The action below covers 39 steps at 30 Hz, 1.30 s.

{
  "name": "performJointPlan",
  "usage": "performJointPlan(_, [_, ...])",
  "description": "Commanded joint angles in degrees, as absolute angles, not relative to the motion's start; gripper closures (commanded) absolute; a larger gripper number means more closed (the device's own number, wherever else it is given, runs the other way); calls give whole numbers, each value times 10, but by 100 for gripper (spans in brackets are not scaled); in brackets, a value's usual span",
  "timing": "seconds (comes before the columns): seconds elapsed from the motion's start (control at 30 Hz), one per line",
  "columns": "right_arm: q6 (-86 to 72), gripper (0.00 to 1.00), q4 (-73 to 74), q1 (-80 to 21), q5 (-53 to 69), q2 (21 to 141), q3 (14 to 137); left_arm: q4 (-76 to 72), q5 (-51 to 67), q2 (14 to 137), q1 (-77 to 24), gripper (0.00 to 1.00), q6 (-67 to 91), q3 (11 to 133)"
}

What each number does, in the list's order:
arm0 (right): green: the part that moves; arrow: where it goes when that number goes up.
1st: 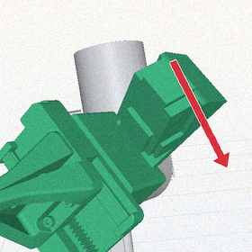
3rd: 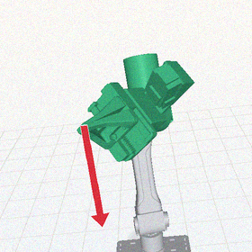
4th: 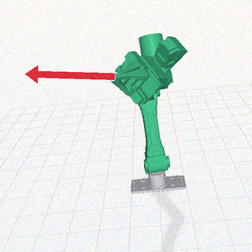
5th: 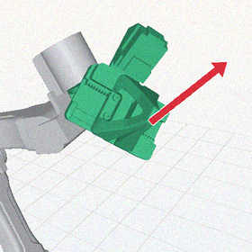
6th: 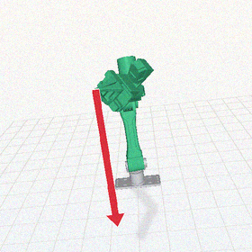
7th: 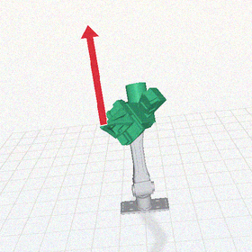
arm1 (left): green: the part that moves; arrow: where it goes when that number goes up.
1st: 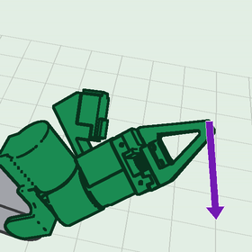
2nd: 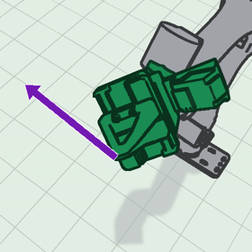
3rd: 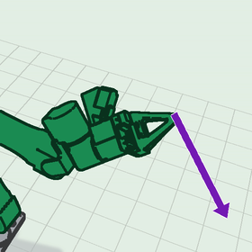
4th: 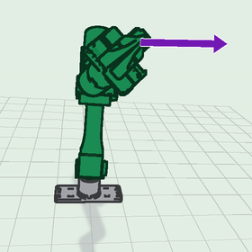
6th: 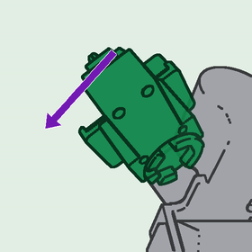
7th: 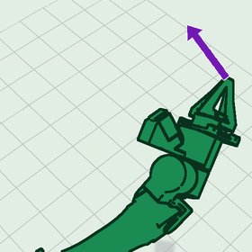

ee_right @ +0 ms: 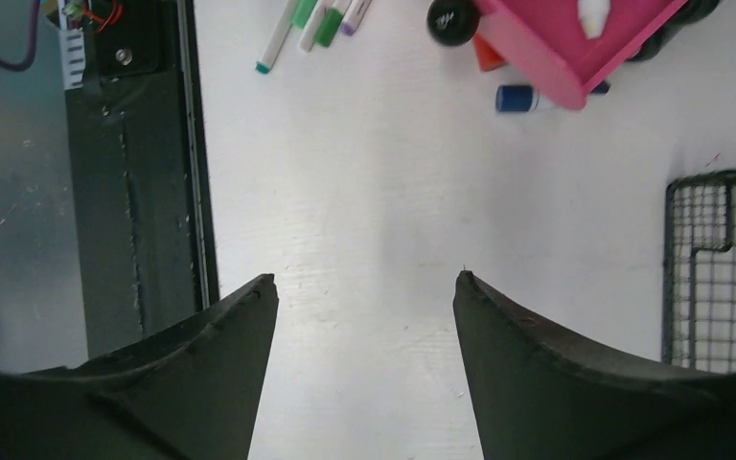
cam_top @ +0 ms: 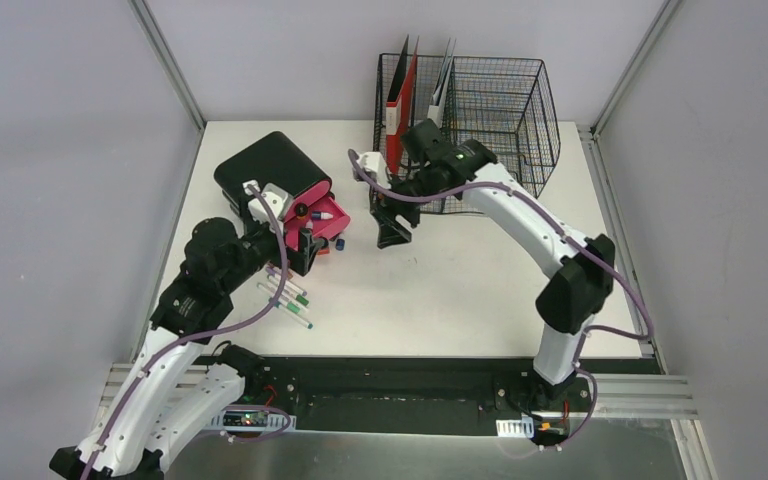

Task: Organize the desk
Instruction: Place the stationery in the drawer, then pick up the stationery from the center of the board.

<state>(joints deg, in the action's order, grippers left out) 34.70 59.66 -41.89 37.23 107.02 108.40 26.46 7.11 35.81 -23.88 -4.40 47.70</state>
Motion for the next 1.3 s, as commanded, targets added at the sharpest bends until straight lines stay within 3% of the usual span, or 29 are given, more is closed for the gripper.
performJointPlan(0.0, [380, 29, 607, -404, 425, 991, 1001, 235, 130, 379, -232, 1, -21, 482])
performJointPlan(0.23, [382, 27, 616, -359, 441, 890, 883, 234, 193, 429, -232, 1, 46, 485])
performJointPlan(0.67, [445, 21, 608, -174, 500, 694, 687, 180, 212, 514, -259, 3, 243, 453])
performJointPlan(0.83, [460, 20, 606, -135, 493, 668, 672, 182, 61, 571, -393, 4, 206, 472])
performJointPlan(0.93, [467, 20, 604, -127, 492, 663, 663, 198, -24, 616, -444, 11, 184, 490])
performJointPlan(1.27, [469, 20, 602, -125, 484, 671, 658, 191, -169, 760, -481, 29, 145, 511])
